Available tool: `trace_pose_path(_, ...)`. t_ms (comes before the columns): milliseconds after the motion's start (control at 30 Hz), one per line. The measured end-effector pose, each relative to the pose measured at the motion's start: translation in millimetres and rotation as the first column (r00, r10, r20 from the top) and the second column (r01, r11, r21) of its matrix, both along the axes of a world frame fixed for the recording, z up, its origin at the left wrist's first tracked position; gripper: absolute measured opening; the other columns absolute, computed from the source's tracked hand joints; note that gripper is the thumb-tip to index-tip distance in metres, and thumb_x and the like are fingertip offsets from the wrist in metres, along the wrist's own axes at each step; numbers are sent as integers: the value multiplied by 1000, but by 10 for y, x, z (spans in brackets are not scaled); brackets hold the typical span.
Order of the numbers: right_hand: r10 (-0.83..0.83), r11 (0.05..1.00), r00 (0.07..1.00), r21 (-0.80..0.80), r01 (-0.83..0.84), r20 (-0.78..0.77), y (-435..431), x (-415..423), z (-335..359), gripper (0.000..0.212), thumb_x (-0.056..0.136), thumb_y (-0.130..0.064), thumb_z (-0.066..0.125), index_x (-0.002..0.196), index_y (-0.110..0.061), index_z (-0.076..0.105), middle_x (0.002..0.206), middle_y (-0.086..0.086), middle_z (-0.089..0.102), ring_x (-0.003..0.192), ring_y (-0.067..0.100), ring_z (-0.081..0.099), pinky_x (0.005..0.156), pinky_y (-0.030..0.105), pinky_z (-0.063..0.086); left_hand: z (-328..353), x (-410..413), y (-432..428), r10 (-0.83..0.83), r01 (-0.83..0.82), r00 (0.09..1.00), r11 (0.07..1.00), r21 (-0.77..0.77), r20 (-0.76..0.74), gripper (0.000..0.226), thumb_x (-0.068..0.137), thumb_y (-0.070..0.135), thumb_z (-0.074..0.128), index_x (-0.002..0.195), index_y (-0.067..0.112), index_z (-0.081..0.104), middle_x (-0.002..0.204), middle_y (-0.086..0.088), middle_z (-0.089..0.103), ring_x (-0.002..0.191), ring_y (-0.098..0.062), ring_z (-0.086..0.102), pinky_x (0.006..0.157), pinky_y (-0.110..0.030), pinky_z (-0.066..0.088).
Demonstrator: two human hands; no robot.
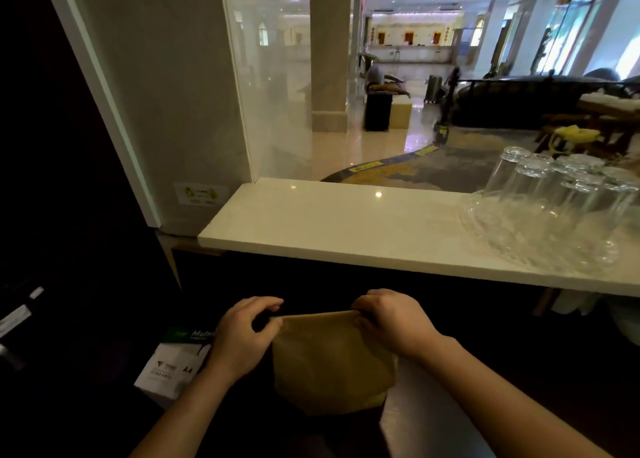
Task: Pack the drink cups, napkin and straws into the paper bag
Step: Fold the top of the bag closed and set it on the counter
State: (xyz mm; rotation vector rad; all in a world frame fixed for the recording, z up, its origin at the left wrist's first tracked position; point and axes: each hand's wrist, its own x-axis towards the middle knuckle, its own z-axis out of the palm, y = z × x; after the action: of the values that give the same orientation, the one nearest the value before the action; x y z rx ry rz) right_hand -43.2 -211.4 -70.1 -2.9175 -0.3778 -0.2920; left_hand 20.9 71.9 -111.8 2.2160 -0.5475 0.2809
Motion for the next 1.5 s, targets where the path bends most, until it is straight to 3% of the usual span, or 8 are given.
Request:
trace_pose_path(67, -19, 1000, 1000, -10, 19, 0, 71, -24, -5, 27, 93, -44, 49, 112, -31, 65, 107, -8, 65, 101, 14, 61, 77, 30, 52, 112, 158, 28, 16, -17, 999, 1000, 8, 44, 29, 89, 38, 62, 116, 29, 67, 110, 16, 62, 106, -8, 56, 84, -29, 47)
trace_pose_path(133, -48, 998, 999, -34, 48, 9, 154, -40, -6, 28, 94, -45, 46, 111, -32, 64, 106, -9, 64, 100, 12, 61, 77, 28, 52, 242, 341, 3, 31, -44, 995, 990, 137, 94, 37, 93, 33, 62, 129, 23, 60, 121, 4, 59, 116, -20, 52, 92, -38, 45)
trace_pose_path(300, -123, 989, 992, -79, 123, 2, 290, -44, 27, 32, 91, -49, 44, 110, -31, 63, 105, -10, 63, 100, 11, 59, 79, 30, 52, 452, 680, -219, 15, -123, 968, 898, 423, 250, 58, 93, 45, 53, 144, 23, 36, 142, -11, 42, 134, -29, 32, 111, -52, 28)
trace_pose_path(433, -105, 993, 994, -58, 104, -13, 334, 6, 78, 32, 91, -48, 46, 116, -33, 62, 106, -10, 64, 100, 11, 58, 78, 31, 52, 496, 1041, -446, -13, -87, 986, 802, 591, 163, 63, 95, 60, 35, 149, 30, 23, 158, -13, 20, 146, -34, 8, 117, -60, 6)
trace_pose_path(567, -101, 994, 994, -41, 99, -37, 321, 13, 73, 23, 94, -43, 45, 103, -32, 63, 98, -10, 61, 94, 12, 58, 71, 29, 50, 397, 1330, -582, 16, -54, 998, 728, 684, 62, 71, 91, 71, 19, 152, 35, 12, 163, -12, 8, 148, -37, -2, 116, -61, -5)
trace_pose_path(1167, -41, 999, 999, -2, 41, -35, 250, -65, 470, 19, 95, -33, 48, 97, -24, 65, 97, -8, 62, 94, 12, 58, 75, 30, 48, 207, 1454, -624, 59, -124, 991, 756, 643, 121, 89, 72, 84, -16, 149, 46, 7, 163, -9, 10, 148, -36, -1, 114, -58, -9)
trace_pose_path(1367, -94, 996, 994, 11, 94, 47, 173, -70, 1033, 13, 92, -31, 56, 98, -27, 67, 94, -10, 65, 86, 13, 62, 69, 32, 52, 247, 1400, -625, 70, -140, 989, 739, 660, 132, 78, 81, 80, 0, 150, 45, 8, 164, -10, 9, 148, -36, -1, 115, -58, -7)
trace_pose_path(1500, -113, 994, 989, 15, 112, 97, 136, -21, 1451, 11, 91, -25, 61, 99, -27, 68, 93, -11, 67, 84, 12, 63, 70, 32, 54, 255, 1373, -604, 45, -119, 991, 754, 646, 129, 74, 88, 73, 34, 150, 43, 7, 163, -11, 8, 148, -35, -3, 117, -58, -6)
